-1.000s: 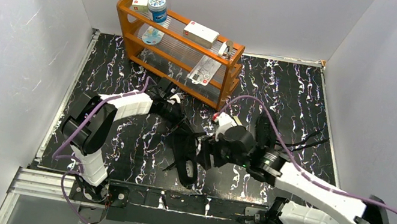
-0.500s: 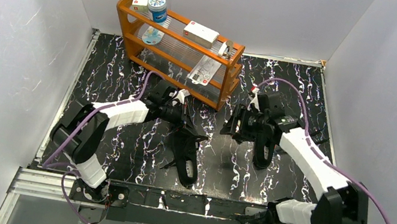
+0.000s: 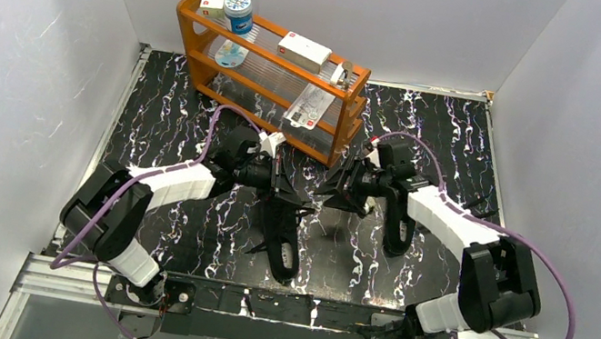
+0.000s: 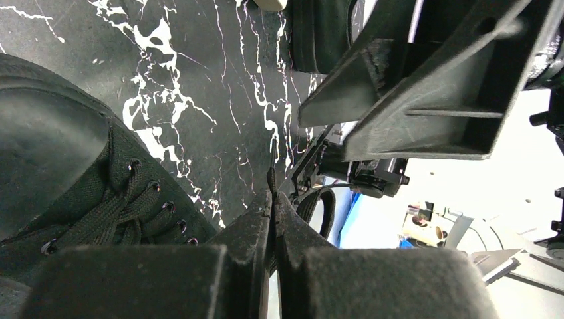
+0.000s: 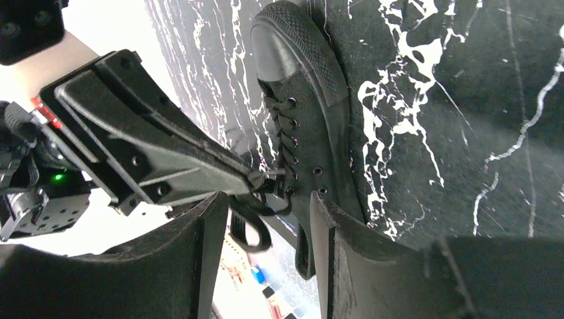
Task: Tie the shoes
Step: Cross the shoelace with the shoelace, then tie the shoelace on the shoe.
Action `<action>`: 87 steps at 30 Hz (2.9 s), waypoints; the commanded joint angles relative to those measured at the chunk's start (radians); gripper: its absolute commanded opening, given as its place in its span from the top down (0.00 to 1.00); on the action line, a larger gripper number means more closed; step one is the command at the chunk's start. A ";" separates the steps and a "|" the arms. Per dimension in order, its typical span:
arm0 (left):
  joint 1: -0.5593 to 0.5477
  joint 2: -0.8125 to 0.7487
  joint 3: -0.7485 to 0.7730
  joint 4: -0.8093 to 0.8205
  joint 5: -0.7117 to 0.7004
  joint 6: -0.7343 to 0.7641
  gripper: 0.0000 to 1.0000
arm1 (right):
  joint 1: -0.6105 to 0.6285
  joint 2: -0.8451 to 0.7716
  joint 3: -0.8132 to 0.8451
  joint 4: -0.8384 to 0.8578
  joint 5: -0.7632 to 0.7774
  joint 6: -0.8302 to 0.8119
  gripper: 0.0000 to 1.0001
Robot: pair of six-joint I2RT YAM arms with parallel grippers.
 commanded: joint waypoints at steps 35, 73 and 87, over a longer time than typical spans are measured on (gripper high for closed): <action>-0.026 -0.105 -0.071 0.112 0.022 -0.032 1.00 | 0.187 0.122 0.015 0.139 0.181 0.427 1.00; -0.035 -0.373 -0.504 0.045 -0.044 -0.125 0.34 | 0.155 0.096 0.019 0.136 0.177 0.294 1.00; -0.068 -0.216 -0.512 0.177 -0.030 -0.122 0.63 | 0.138 0.077 -0.012 0.144 0.169 0.287 1.00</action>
